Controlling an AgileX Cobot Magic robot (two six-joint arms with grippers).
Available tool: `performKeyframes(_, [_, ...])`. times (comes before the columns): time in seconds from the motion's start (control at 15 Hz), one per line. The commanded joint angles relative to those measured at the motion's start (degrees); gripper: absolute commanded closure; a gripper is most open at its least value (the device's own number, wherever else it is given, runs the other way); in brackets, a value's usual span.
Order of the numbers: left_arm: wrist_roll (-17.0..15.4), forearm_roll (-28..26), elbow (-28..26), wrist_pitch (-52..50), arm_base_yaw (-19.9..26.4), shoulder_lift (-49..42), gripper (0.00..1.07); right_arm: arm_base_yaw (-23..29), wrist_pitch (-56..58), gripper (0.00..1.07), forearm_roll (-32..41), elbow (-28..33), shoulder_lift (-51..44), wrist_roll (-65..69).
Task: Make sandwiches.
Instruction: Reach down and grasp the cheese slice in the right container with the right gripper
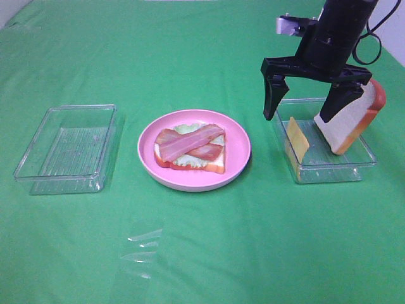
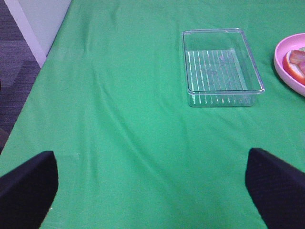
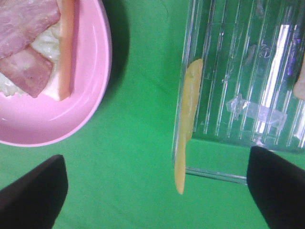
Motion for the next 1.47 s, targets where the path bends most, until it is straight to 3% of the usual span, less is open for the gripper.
performKeyframes(0.07, [-0.29,-0.29,0.11,-0.23,-0.11,-1.15,0.07,-0.17,-0.92,0.09,-0.11,-0.06,2.18,0.52])
performKeyframes(0.47, [-0.29,-0.29,0.11,-0.23,-0.11,-1.15,0.07,-0.17,-2.23,0.13,-0.23,-0.06,6.42,0.46])
performKeyframes(0.67, [-0.29,-0.29,0.11,-0.23,-0.11,-1.15,0.07,-0.17,-2.18,0.22,-0.17,-0.06,7.05,0.4])
performKeyframes(0.93, [-0.29,-0.29,0.11,-0.23,-0.11,-1.15,0.07,-0.17,-2.18,0.54,-0.23,-0.06,7.05,0.4])
performKeyframes(1.33, [-0.29,-0.29,0.11,-0.23,-0.11,-1.15,0.07,-0.17,-2.06,0.54,-0.23,-0.06,7.05,0.4])
performKeyframes(1.47, [-0.29,-0.29,0.11,-0.23,-0.11,-1.15,0.07,-0.17,-2.06,0.6,-0.23,-0.06,7.05,0.4])
